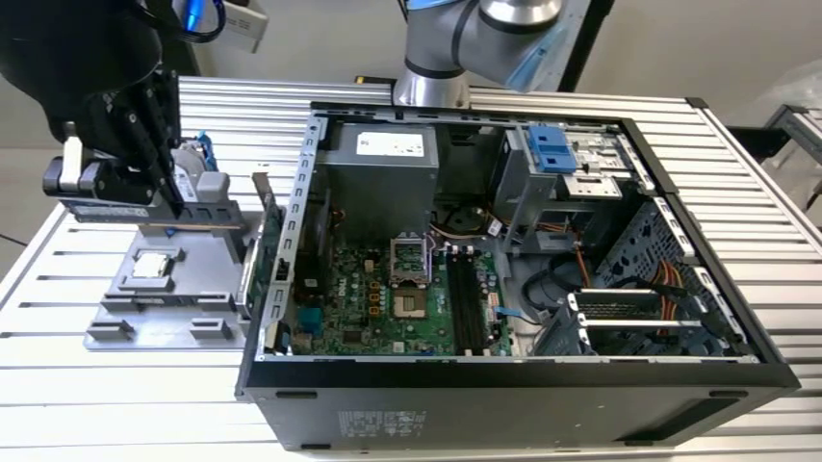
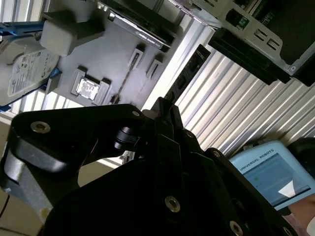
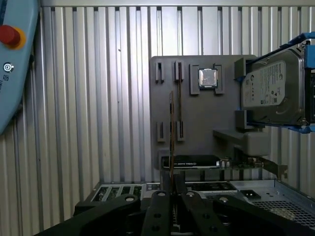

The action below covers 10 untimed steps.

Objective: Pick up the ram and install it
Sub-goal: 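Pick up the ram and move it above insertion slot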

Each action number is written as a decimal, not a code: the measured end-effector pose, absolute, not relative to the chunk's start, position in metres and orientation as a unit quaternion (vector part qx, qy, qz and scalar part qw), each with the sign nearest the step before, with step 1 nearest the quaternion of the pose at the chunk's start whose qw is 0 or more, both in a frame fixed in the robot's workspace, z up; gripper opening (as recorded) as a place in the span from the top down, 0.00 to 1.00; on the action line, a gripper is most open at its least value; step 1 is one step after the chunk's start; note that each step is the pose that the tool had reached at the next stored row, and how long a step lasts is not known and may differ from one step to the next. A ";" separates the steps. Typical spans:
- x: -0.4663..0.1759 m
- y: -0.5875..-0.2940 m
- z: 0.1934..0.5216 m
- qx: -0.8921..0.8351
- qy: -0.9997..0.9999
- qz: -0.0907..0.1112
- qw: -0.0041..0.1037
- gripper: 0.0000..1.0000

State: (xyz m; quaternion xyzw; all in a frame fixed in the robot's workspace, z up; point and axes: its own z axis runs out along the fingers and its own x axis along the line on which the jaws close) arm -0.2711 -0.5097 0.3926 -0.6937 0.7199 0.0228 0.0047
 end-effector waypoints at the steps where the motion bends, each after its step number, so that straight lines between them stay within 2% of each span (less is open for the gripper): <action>1: -0.270 -0.510 0.393 -0.694 0.720 0.023 0.005 1.00; 10: -0.262 -0.510 0.393 -0.694 0.720 0.023 0.005 1.00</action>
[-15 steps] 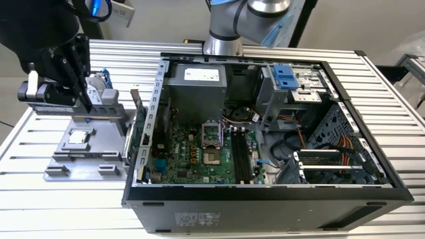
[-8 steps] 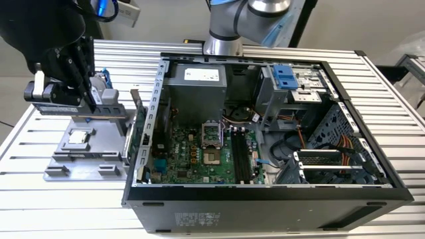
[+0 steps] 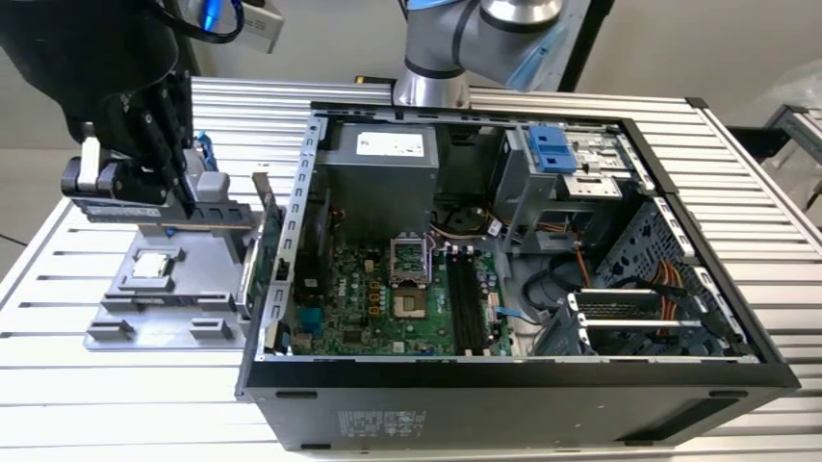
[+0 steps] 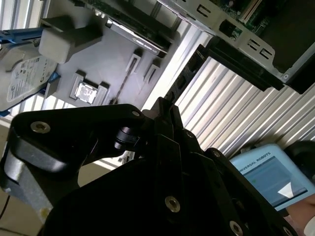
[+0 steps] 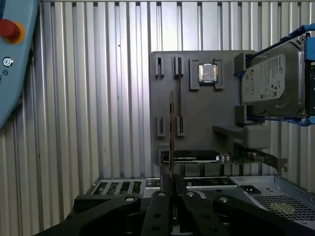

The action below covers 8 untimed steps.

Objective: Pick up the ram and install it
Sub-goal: 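Pick up the ram and move it above insertion slot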

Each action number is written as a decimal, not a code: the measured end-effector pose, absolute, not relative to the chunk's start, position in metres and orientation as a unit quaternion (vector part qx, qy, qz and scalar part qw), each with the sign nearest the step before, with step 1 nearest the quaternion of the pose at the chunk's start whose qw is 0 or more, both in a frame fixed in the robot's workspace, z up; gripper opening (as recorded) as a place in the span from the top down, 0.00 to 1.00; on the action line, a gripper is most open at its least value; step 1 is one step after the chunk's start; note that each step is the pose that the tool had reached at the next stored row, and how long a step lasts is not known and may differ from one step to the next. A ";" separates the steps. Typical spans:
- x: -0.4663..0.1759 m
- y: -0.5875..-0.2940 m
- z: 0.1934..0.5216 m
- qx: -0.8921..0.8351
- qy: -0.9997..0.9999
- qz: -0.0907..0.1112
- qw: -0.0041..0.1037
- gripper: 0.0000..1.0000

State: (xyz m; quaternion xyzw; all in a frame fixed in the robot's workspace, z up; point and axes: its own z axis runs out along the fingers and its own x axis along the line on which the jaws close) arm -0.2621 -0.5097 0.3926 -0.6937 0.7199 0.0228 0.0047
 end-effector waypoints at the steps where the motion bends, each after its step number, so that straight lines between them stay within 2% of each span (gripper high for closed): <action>1: -0.261 -0.510 0.393 -0.694 0.720 0.023 0.005 1.00; 8: -0.256 -0.510 0.393 -0.694 0.720 0.023 0.005 1.00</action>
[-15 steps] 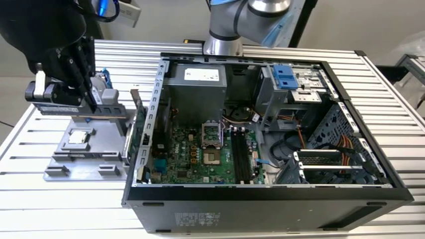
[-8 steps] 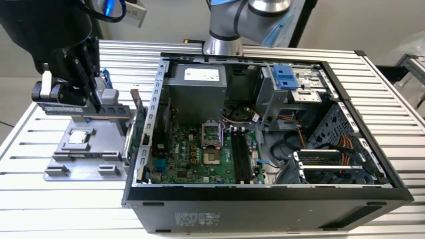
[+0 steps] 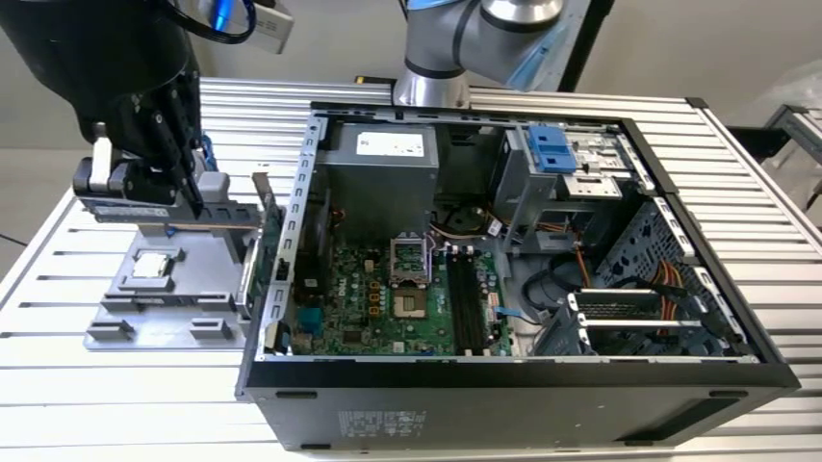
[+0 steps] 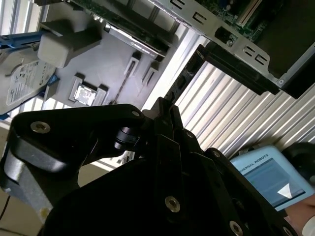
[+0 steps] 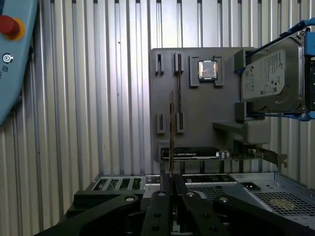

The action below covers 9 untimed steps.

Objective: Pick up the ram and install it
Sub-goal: 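Pick up the ram and move it above insertion slot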

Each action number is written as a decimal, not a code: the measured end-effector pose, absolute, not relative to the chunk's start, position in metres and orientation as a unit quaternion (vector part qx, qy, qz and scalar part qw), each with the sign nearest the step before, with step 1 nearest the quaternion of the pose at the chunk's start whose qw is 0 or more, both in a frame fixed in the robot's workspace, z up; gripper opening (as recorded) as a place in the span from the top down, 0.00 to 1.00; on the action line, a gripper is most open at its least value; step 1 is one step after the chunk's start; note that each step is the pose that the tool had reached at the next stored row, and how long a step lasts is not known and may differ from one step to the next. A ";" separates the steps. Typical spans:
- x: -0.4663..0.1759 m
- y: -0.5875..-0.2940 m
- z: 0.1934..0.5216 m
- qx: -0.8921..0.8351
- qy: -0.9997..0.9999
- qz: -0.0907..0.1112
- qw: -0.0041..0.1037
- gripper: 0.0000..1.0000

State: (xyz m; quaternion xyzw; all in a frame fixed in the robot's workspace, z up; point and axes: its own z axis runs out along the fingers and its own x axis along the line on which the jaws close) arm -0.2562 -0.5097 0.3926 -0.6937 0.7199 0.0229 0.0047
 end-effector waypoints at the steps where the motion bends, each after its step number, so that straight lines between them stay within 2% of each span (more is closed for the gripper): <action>1: -0.256 -0.510 0.393 -0.694 0.720 0.023 0.005 1.00; 9: -0.250 -0.510 0.393 -0.694 0.720 0.023 0.005 1.00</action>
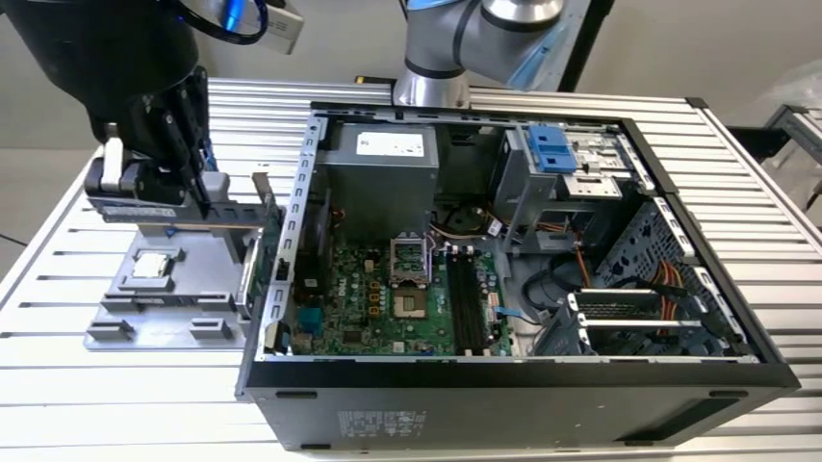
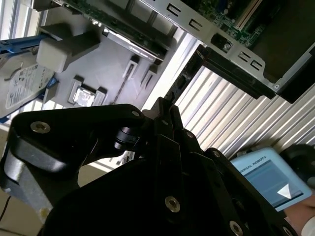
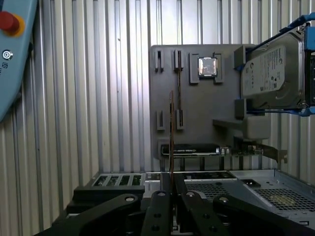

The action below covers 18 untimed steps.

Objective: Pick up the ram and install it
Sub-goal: 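Pick up the ram and move it above insertion slot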

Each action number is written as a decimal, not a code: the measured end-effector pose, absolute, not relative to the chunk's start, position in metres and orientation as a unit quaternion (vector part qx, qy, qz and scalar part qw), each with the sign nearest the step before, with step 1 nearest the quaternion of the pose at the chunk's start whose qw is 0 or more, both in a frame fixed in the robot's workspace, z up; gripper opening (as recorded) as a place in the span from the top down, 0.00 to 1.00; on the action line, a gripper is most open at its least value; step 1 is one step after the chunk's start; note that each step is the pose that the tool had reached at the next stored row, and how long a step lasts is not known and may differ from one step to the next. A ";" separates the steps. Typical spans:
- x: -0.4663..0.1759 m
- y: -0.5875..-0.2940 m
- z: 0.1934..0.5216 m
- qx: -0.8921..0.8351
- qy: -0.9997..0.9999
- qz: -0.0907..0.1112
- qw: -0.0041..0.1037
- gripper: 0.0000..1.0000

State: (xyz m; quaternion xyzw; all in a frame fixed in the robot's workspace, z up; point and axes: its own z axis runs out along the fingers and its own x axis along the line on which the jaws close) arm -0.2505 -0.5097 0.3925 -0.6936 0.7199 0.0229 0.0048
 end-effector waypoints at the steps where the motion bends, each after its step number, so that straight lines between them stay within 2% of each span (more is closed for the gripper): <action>1: -0.250 -0.510 0.393 -0.694 0.720 0.023 0.005 1.00; 18: -0.241 -0.510 0.393 -0.694 0.720 0.023 0.005 1.00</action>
